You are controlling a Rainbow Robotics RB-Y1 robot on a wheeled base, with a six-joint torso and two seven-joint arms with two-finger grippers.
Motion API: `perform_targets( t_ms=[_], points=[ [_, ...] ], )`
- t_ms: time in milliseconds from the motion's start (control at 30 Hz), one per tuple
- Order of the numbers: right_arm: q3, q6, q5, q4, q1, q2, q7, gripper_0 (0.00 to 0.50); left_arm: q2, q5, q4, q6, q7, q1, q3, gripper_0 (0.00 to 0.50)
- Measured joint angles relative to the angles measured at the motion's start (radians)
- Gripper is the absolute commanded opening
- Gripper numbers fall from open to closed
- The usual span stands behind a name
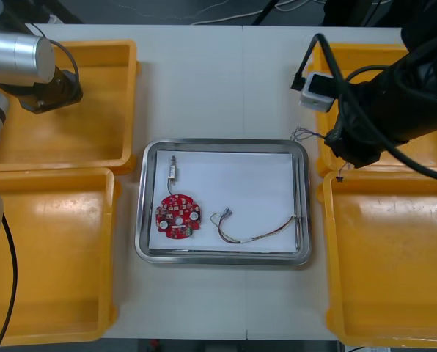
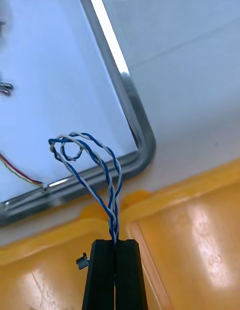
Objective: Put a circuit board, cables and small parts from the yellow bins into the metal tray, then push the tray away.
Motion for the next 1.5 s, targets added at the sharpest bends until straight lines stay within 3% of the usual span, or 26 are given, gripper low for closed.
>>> perform_targets(
  t_ms=[367, 667, 767, 800, 833, 1000, 1067, 1200, 1500],
  points=[
    [0.258, -0.137, 0.062, 0.01, -0.028, 0.009, 0.0, 0.0, 0.0, 0.0, 0.001, -0.014, -0.006, 0.001, 0.0, 0.5],
    [0.422, -0.234, 0.082, 0.157, -0.116, 0.065, 0.0, 0.0, 0.0, 0.0, 0.001, -0.015, -0.01, 0.002, 0.0, 0.498],
    [0.469, -0.254, 0.111, 0.182, -0.137, 0.076, 0.0, 0.0, 0.001, 0.001, 0.001, -0.015, -0.011, 0.004, 0.0, 0.467],
    [0.483, -0.258, 0.118, 0.19, -0.145, 0.078, 0.0, 0.0, 0.001, 0.002, 0.001, -0.015, -0.011, 0.005, 0.0, 0.441],
    [0.495, -0.261, 0.122, 0.198, -0.151, 0.08, 0.0, 0.0, 0.001, 0.003, 0.001, -0.015, -0.012, 0.006, 0.0, 0.383],
    [0.537, -0.294, 0.126, 0.251, -0.171, 0.083, 0.0, 0.0, 0.001, 0.011, 0.001, -0.015, -0.015, 0.012, 0.0, 0.289],
    [0.546, -0.301, 0.135, 0.267, -0.173, 0.083, 0.0, 0.0, 0.002, 0.014, 0.001, -0.015, -0.015, 0.014, 0.0, 0.216],
    [0.563, -0.32, 0.151, 0.296, -0.18, 0.084, 0.0, 0.0, 0.006, 0.025, 0.001, -0.019, -0.016, 0.019, 0.0, 0.012],
    [0.647, -0.397, 0.171, 0.389, -0.216, 0.098, 0.0, 0.003, 0.026, 0.058, 0.001, -0.019, -0.016, 0.026, 0.0, 0.0]
  ],
)
